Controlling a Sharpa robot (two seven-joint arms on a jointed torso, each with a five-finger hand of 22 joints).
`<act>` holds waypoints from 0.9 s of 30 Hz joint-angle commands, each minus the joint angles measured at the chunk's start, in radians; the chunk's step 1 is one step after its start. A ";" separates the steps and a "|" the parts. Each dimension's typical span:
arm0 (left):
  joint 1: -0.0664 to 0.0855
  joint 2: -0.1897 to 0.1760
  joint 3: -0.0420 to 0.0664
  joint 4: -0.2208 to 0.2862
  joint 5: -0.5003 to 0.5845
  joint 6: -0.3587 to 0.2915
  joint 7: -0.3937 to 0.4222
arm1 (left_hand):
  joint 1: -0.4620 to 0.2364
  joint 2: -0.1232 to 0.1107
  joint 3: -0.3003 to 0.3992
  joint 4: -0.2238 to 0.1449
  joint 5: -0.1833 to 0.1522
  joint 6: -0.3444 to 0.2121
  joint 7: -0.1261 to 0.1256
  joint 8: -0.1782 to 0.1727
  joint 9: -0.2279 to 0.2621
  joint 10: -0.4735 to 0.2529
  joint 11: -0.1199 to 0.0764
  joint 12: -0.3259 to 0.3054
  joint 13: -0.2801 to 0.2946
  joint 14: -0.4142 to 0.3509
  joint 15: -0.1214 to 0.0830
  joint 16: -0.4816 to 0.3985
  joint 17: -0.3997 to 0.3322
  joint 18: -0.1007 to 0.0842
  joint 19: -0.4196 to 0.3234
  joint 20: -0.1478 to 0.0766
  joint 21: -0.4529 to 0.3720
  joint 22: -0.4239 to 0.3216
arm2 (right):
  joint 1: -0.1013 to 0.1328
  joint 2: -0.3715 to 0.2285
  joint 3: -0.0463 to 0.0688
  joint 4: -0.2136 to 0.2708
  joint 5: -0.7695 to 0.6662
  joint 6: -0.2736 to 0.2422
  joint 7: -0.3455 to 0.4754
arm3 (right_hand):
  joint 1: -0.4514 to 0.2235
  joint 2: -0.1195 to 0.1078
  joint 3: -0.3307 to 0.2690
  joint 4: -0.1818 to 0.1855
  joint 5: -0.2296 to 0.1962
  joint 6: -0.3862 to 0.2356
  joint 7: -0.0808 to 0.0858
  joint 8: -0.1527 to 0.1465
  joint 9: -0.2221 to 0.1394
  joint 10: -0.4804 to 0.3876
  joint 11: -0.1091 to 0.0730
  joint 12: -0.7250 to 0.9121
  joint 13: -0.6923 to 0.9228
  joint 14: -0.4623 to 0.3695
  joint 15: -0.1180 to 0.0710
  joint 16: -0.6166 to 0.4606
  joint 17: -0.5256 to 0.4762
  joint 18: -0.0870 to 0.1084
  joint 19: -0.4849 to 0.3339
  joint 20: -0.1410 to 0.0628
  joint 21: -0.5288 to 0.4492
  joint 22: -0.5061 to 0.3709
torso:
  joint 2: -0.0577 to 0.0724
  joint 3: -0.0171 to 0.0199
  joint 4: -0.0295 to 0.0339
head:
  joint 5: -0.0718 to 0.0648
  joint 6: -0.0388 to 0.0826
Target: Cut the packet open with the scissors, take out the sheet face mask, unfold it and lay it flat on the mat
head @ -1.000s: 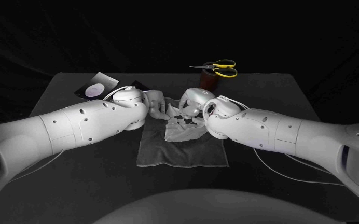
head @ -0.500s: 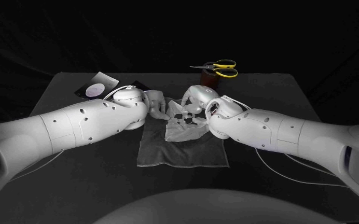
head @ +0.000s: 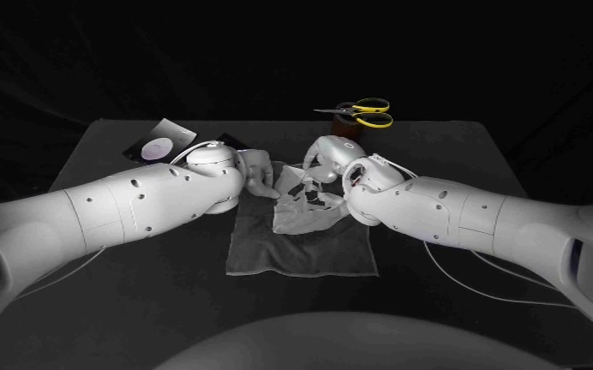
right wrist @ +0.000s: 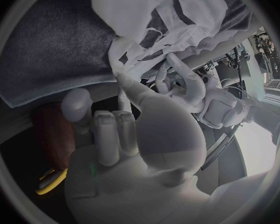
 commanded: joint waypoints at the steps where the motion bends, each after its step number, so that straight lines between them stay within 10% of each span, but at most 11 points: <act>1: -0.008 -0.004 -0.007 -0.003 -0.007 0.057 -0.029 | 0.003 -0.003 0.004 0.003 0.003 0.006 -0.003 0.003 0.001 0.010 0.000 0.004 0.003 0.069 -0.005 0.007 0.098 -0.007 0.006 0.001 0.004 0.036 | 0.002 0.004 0.001 -0.011 -0.006 0.001 0.002 | -0.011 -0.003 0.008 0.000 -0.004 -0.002 0.005 0.005 0.004 0.104 -0.008 0.005 0.263 0.104 -0.007 0.004 0.264 0.002 0.001 -0.007 0.004 0.000 | 0.000 -0.0002 0.0002 | -0.001 0.000; 12: -0.008 -0.006 -0.007 -0.005 -0.005 0.059 -0.031 | 0.000 -0.003 0.004 0.004 0.003 0.006 -0.003 0.004 0.001 0.010 0.000 0.004 0.004 0.069 -0.005 0.007 0.098 -0.007 0.006 0.001 0.005 0.036 | 0.008 0.014 0.001 -0.033 0.037 0.038 0.031 | -0.028 -0.011 0.015 -0.001 -0.004 -0.025 0.009 0.001 0.011 0.104 -0.006 0.005 0.263 0.104 -0.006 0.004 0.264 0.010 -0.022 -0.007 -0.032 -0.020 | 0.000 0.0001 -0.0003 | -0.001 0.000; 19: -0.008 -0.010 -0.007 -0.004 0.001 0.039 -0.029 | -0.009 -0.003 0.003 0.005 0.003 0.003 -0.002 0.003 0.001 -0.001 0.001 -0.004 -0.016 0.066 -0.005 0.004 0.089 -0.006 0.001 0.001 -0.001 0.030 | 0.016 -0.002 0.001 -0.020 0.121 0.014 0.086 | -0.137 -0.057 -0.073 0.058 -0.005 -0.207 0.089 -0.114 -0.024 0.067 0.064 -0.095 0.190 0.088 0.051 -0.019 0.219 0.020 -0.095 0.031 -0.140 -0.080 | 0.000 0.0007 -0.0015 | -0.002 0.000; 27: -0.008 -0.022 -0.007 0.003 0.016 -0.013 -0.019 | -0.025 -0.003 0.001 0.004 0.003 -0.011 0.003 -0.001 -0.002 -0.031 0.005 -0.028 -0.065 0.062 -0.003 -0.001 0.074 -0.002 -0.009 0.001 -0.012 0.016 | 0.033 -0.083 0.001 0.062 0.183 0.026 0.100 | -0.144 -0.060 -0.112 0.078 -0.004 -0.239 0.101 -0.138 -0.030 0.050 0.076 -0.130 0.164 0.075 0.064 -0.034 0.190 0.032 -0.129 0.049 -0.190 -0.107 | 0.000 0.0019 -0.0029 | -0.006 0.000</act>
